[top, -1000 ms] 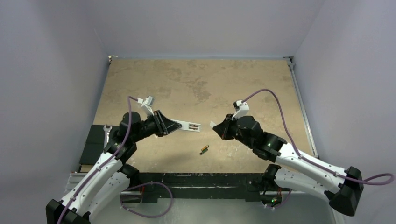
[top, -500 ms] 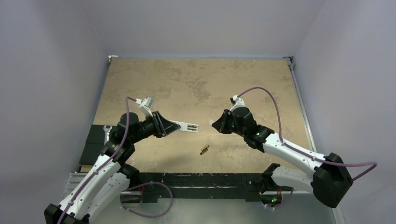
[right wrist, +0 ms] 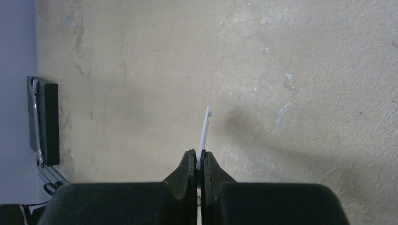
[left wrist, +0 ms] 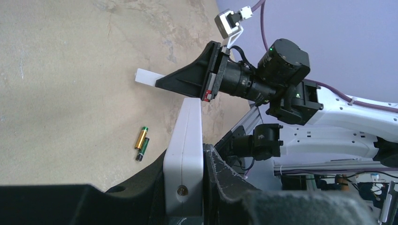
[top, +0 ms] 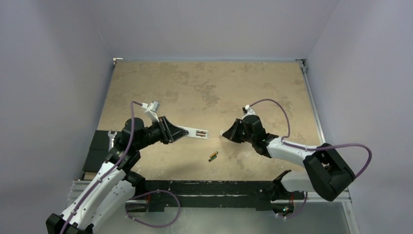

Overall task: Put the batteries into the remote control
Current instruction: Place the battery cover at the center of the board.

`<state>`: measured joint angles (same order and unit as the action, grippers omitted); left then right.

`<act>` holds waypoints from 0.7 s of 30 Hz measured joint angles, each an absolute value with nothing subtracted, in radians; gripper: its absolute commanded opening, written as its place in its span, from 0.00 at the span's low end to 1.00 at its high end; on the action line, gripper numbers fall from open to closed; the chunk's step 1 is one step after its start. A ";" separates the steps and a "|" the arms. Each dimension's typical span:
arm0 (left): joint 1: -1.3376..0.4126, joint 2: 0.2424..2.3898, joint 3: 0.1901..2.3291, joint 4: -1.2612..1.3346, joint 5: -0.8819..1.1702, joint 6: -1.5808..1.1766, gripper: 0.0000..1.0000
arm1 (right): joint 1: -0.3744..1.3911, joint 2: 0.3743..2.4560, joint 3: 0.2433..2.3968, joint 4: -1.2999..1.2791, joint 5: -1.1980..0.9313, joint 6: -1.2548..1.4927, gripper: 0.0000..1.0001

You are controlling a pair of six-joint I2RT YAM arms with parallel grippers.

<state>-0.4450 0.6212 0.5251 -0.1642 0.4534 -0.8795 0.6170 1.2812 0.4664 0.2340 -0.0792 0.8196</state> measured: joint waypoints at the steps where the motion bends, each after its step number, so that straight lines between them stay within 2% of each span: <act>1: -0.445 0.621 0.525 -0.163 0.455 -0.879 0.00 | 0.610 1.293 0.457 0.254 -0.086 0.826 0.00; 5: -0.445 0.619 0.515 -0.152 0.459 -0.879 0.00 | 0.593 1.336 0.431 0.312 -0.105 0.844 0.01; 9: -0.445 0.618 0.501 -0.150 0.460 -0.879 0.00 | 0.582 1.370 0.416 0.367 -0.125 0.860 0.07; 21: -0.445 0.627 0.493 -0.140 0.460 -0.879 0.00 | 0.552 1.415 0.382 0.442 -0.144 0.884 0.32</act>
<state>-0.4450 0.6266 0.4934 -0.1402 0.4599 -0.8795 0.5522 1.4147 0.3824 0.4423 -0.1444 0.8841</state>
